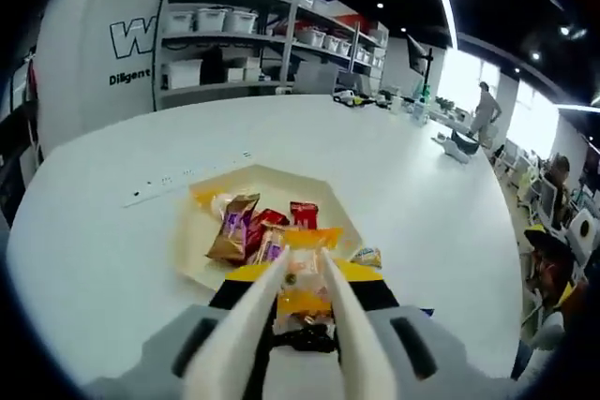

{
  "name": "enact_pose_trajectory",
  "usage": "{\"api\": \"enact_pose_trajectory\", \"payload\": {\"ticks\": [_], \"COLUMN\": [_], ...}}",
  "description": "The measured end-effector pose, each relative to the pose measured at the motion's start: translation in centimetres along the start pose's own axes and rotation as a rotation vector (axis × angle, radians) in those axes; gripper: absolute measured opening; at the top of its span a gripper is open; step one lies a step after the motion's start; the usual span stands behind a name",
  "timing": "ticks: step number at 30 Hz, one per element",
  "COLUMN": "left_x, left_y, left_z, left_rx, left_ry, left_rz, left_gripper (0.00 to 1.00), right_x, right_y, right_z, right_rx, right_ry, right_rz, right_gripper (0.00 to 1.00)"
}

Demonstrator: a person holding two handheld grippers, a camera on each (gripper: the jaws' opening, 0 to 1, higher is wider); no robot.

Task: Place the target food into the container with the food tongs after gripping and lifting it, then release it inside without dropping or visibly crushing the food.

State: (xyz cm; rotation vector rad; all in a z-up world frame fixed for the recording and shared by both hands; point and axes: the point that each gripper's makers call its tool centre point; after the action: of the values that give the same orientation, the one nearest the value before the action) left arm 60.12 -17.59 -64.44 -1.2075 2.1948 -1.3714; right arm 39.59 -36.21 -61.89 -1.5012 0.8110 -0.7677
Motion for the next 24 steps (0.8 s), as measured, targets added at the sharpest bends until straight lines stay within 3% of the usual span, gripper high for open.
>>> {"api": "enact_pose_trajectory", "payload": {"ticks": [7, 24], "left_x": [0.0, -1.1], "left_y": [0.3, 1.1], "left_z": [1.9, 3.1], "left_rx": [-0.026, -0.031], "left_ry": [0.008, -0.001], "left_rz": [-0.007, -0.019], "left_gripper": [0.22, 0.23], "right_x": [1.8, 2.0], "right_y": [0.7, 1.0], "right_z": [-0.3, 0.0], "right_rx": [-0.017, -0.038], "right_ry": [0.036, 0.038], "right_rz": [0.013, -0.004], "right_gripper": [0.75, 0.75]}}
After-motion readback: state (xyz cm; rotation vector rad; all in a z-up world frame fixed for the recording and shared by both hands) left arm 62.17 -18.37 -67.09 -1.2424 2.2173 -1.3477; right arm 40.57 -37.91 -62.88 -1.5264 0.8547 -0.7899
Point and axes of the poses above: the point that each gripper's makers call its tool centre point, and the gripper's own axes: z roughly forward along the fingers, x roughly to its right, y roughly out of its underside, and after that the axes turned 7 degrees about y, right-handed
